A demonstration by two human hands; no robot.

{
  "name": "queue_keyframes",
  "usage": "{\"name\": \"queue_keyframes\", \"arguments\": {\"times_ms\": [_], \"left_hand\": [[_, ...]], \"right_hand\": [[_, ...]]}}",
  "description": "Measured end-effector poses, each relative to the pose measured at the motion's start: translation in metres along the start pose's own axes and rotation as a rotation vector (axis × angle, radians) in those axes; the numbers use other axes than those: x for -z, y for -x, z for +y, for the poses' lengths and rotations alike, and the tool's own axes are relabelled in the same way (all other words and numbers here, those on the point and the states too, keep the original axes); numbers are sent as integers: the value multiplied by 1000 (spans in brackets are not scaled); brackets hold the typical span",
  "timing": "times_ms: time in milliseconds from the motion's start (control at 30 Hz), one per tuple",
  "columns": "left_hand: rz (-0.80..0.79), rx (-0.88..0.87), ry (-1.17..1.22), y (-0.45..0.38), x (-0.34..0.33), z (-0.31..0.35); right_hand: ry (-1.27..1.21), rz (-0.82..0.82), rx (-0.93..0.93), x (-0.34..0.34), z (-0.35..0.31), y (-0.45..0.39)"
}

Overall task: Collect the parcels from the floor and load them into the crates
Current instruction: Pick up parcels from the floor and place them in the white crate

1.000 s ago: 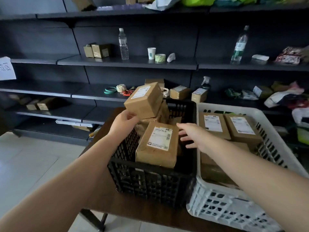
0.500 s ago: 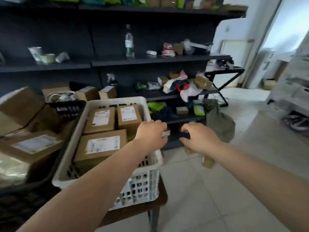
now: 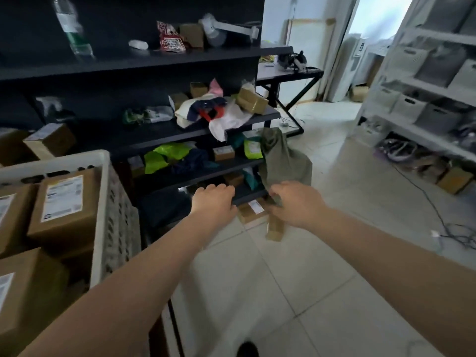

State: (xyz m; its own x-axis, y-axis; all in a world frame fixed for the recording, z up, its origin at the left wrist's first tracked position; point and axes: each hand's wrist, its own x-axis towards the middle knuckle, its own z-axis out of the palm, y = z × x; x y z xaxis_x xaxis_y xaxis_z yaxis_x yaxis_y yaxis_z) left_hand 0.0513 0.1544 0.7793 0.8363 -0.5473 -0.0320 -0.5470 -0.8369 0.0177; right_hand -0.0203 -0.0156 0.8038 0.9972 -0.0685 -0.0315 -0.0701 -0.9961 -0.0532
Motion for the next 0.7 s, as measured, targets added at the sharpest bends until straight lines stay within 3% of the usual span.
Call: {"name": "queue_keyframes", "arguments": {"times_ms": [300,433,567,700], "left_hand": [[-121,123,81,-158,-15,9],[-129,177,83,-216,-30,18],[-135,275,122,-284,-70,32],[-192,396,199,-345,-142,42]], "right_hand": [[-70,-152,-127,0,126,-127],[-89,-189,-93,-12,171,-186],[-96,-188,-11,-48,217,-257],[-141,-303,18,-115,264,-331]]}}
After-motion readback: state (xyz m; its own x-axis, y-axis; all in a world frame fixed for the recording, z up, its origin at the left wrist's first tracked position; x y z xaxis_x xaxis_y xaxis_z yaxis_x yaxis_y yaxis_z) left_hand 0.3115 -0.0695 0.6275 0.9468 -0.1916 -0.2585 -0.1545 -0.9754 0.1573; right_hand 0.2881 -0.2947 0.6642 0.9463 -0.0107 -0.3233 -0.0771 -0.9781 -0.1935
